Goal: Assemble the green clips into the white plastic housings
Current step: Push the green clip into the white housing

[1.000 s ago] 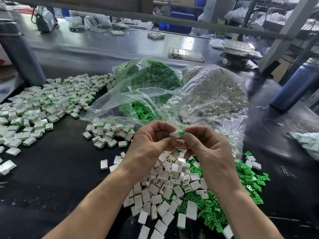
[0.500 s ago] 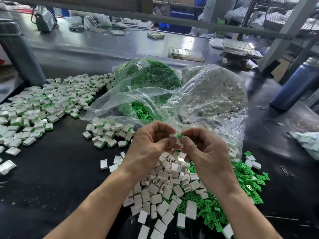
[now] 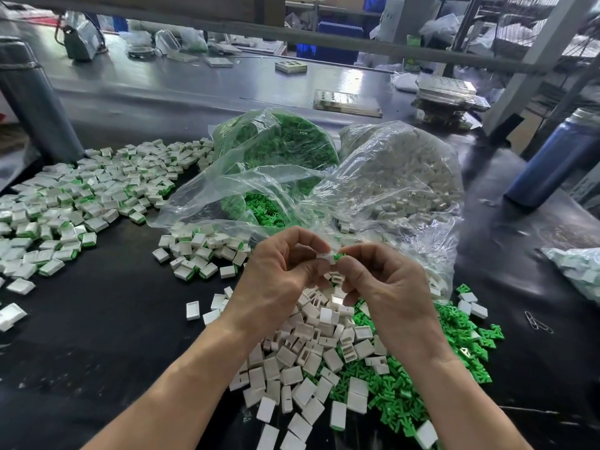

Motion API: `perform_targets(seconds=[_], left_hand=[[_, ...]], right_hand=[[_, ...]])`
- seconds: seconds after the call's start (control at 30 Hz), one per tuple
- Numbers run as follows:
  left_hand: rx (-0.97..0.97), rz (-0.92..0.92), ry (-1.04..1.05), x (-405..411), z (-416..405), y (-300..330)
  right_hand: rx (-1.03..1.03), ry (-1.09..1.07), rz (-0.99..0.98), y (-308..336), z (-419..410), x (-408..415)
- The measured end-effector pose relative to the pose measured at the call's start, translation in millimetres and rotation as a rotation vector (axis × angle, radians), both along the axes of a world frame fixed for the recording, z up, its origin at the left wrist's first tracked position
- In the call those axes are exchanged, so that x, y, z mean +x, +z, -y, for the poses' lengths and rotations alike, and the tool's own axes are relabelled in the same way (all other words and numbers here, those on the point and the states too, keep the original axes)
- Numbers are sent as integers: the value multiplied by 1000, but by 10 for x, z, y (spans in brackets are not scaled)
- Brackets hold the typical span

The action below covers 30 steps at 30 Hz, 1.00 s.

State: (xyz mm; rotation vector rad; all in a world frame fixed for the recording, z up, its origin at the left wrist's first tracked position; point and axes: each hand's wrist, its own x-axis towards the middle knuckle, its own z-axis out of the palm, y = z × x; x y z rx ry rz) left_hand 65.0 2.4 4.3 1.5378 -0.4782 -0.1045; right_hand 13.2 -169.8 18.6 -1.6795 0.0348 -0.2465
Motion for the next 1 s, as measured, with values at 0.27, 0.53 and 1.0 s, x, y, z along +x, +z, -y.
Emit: perform_targets(seconds=[0.27,0.53,1.0], left_hand=[[90,108,37,-16,-9,1],[206,268,101,-48,0,-2],[323,394,147,-17,-30,14]], right_hand=[[87,46,-18,20,-15,-18],[205,58,-86,33,-13,-33],[174,149,-143,14,93,5]])
